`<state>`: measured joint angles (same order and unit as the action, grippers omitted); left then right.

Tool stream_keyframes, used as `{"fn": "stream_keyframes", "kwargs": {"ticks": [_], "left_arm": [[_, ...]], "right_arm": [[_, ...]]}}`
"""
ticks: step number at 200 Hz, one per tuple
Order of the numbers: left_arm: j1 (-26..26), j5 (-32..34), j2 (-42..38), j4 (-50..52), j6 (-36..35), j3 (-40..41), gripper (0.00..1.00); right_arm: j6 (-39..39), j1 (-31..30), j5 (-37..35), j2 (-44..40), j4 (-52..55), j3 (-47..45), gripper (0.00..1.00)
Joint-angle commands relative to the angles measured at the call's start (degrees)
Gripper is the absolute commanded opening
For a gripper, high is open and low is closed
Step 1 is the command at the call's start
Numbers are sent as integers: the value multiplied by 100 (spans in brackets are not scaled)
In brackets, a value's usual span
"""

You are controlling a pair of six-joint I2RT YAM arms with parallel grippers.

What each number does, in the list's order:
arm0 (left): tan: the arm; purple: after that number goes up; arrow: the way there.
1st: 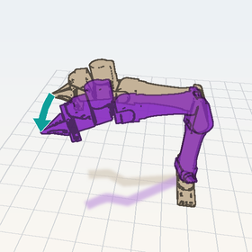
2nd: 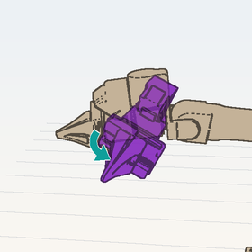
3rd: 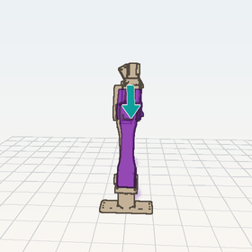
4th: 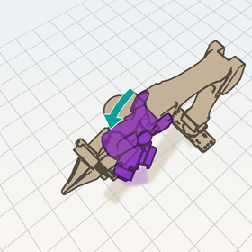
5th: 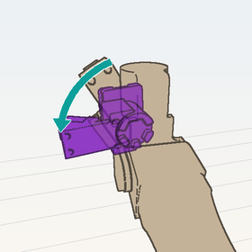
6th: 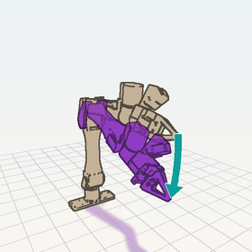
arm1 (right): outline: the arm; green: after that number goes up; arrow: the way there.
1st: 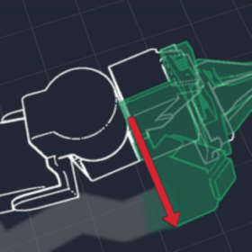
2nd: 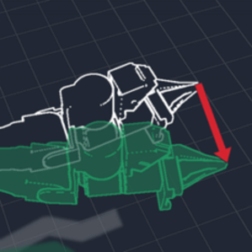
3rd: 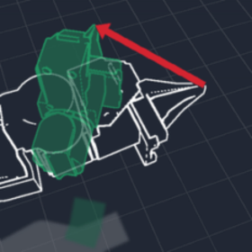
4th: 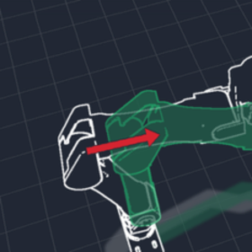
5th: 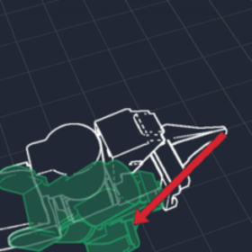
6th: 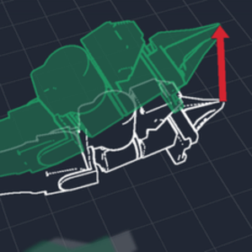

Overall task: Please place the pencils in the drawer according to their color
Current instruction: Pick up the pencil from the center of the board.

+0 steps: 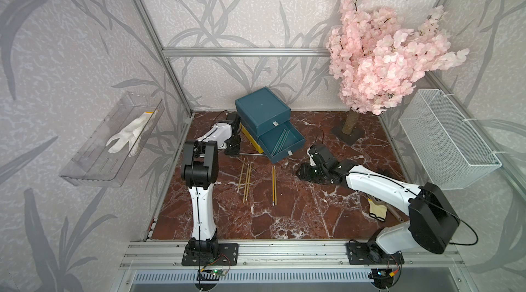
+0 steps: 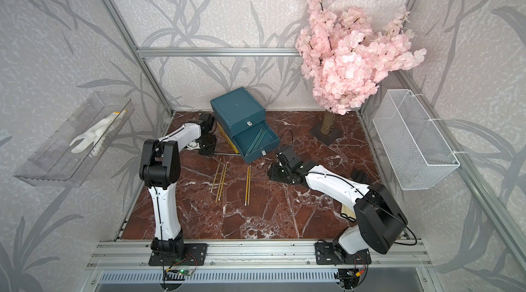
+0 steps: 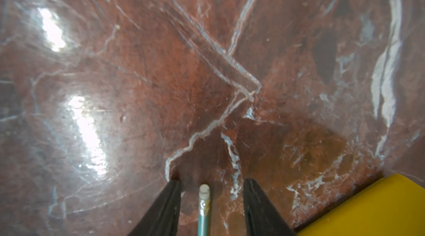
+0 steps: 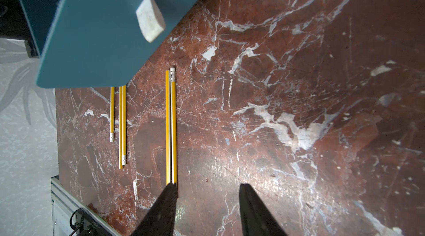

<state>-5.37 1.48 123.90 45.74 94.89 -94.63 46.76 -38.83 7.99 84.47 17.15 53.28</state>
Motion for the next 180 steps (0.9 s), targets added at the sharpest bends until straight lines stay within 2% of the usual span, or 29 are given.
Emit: {"fn": "stream_keyframes", "kwargs": {"ticks": [1, 89, 180], "left_arm": [[32, 81, 198, 480, -31, -164, 48], [-123, -40, 721, 977, -137, -918, 48], [-290, 81, 856, 1237, -100, -782, 40]], "right_arm": [[-80, 59, -5, 86, 118, 218, 48], [-44, 112, 1, 184, 56, 293, 47], [52, 205, -61, 5, -106, 48, 47]]}}
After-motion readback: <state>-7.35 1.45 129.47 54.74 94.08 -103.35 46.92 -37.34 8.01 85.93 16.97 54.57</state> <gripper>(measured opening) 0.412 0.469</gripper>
